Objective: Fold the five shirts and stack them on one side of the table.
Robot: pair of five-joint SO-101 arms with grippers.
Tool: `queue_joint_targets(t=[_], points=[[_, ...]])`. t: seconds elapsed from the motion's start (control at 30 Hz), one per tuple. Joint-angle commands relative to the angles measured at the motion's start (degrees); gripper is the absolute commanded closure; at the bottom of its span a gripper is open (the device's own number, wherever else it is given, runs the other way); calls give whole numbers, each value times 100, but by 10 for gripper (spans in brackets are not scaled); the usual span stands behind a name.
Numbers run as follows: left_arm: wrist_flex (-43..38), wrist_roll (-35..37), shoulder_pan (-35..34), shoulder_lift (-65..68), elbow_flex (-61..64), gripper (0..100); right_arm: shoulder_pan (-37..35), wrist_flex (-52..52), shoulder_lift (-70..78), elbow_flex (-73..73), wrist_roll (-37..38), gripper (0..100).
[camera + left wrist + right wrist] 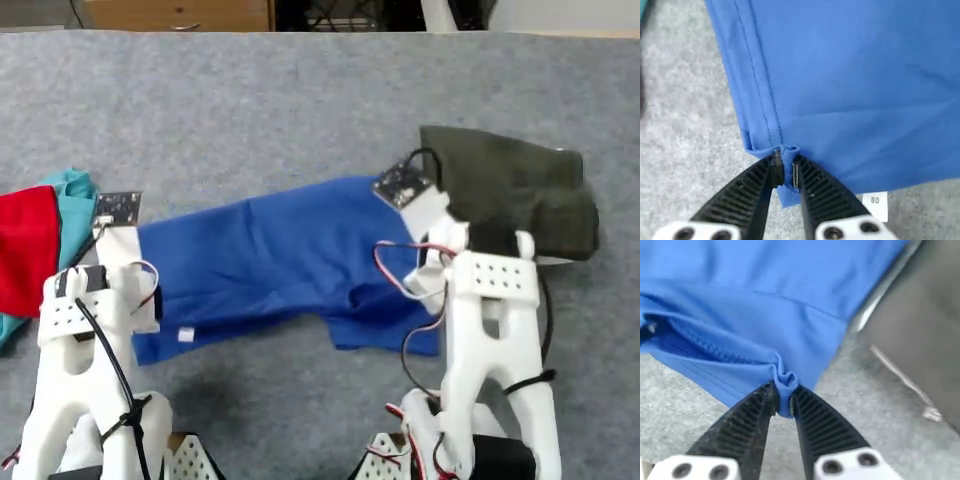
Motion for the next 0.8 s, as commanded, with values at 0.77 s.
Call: queue_joint_targets(t=[0.77], points=[[1960, -1925, 13, -132, -840, 787, 44, 1231, -462, -409, 1451, 637]])
